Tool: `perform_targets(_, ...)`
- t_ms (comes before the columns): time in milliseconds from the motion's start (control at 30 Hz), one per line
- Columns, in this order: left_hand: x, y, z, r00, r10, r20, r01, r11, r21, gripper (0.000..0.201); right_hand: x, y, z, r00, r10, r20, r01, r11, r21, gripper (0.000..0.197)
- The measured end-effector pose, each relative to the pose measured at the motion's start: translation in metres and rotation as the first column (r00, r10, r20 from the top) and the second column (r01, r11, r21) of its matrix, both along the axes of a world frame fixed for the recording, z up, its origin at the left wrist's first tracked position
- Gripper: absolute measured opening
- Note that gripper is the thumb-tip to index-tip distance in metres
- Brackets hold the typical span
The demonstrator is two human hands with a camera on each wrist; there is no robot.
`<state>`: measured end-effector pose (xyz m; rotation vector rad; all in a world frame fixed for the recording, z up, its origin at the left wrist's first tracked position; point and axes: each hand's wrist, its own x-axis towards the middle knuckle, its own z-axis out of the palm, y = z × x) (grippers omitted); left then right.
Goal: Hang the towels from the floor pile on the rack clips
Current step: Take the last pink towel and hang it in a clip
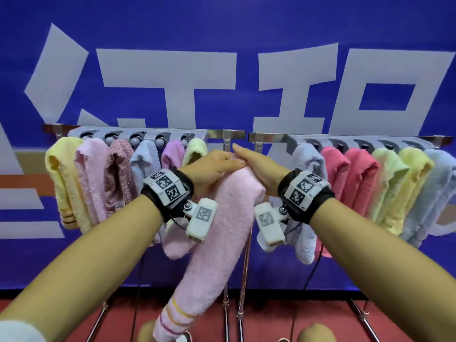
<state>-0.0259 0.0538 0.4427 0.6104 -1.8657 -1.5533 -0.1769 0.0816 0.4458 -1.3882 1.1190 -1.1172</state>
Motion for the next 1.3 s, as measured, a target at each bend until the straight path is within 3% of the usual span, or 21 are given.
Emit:
perform_targets(167, 0.025, -0.006, -0.010, 0.995, 0.095, 0.035, -0.093, 0.995, -0.036, 0.035, 0.011, 0.007, -0.016, 0.994, 0.043, -0.097, -0.040, 0.999, 0.027, 0.062)
perform_targets(300, 0.039, -0.010, -0.017, 0.987, 0.115, 0.116, -0.113, 0.993, -0.023, 0.059, 0.006, 0.010, -0.013, 0.976, -0.061, -0.210, 0.024, 0.984, -0.174, 0.043)
perform_targets(400, 0.045, -0.009, -0.018, 0.984, 0.079, 0.162, -0.083, 0.996, 0.021, 0.045, -0.004, 0.009, -0.008, 0.971, -0.177, -0.161, 0.130, 0.955, -0.265, 0.048)
perform_targets(467, 0.047, -0.011, -0.017, 0.985, 0.095, 0.145, -0.101, 0.994, 0.034, 0.053, -0.017, 0.005, -0.004, 0.957, -0.280, -0.072, 0.250, 0.926, -0.282, 0.052)
perform_targets(533, 0.047, -0.013, -0.015, 0.985, 0.134, 0.105, -0.139, 0.989, 0.049, 0.055, -0.033, 0.002, -0.001, 0.921, -0.389, -0.020, 0.369, 0.889, -0.272, 0.042)
perform_targets(600, 0.043, -0.014, -0.012, 0.988, 0.151, 0.025, -0.153, 0.985, 0.078, 0.039, -0.045, 0.001, -0.003, 0.906, -0.423, 0.005, 0.415, 0.886, -0.206, 0.034)
perform_targets(667, 0.035, -0.011, -0.007, 0.988, 0.143, -0.065, -0.135, 0.985, 0.111, 0.025, -0.046, 0.001, -0.009, 0.920, -0.390, -0.030, 0.380, 0.910, -0.165, 0.030)
perform_targets(833, 0.013, -0.005, -0.003, 0.988, 0.103, -0.116, -0.091, 0.990, 0.109, 0.027, -0.011, 0.009, -0.014, 0.966, -0.172, -0.195, 0.150, 0.981, -0.123, 0.045)
perform_targets(967, 0.013, -0.003, -0.003, 0.987, 0.081, -0.136, -0.063, 0.989, 0.131, 0.031, 0.010, 0.016, -0.016, 0.991, -0.074, -0.108, 0.072, 0.997, -0.028, 0.060)
perform_targets(1133, 0.029, -0.007, -0.005, 0.999, 0.031, -0.040, -0.025, 0.989, 0.143, 0.023, 0.016, 0.023, -0.014, 0.992, 0.092, 0.083, -0.093, 0.996, 0.015, 0.031)
perform_targets(1300, 0.030, -0.008, -0.005, 0.992, 0.052, -0.111, -0.028, 0.978, 0.206, 0.035, 0.019, 0.023, -0.013, 0.994, 0.095, 0.049, -0.093, 0.995, -0.048, 0.047)
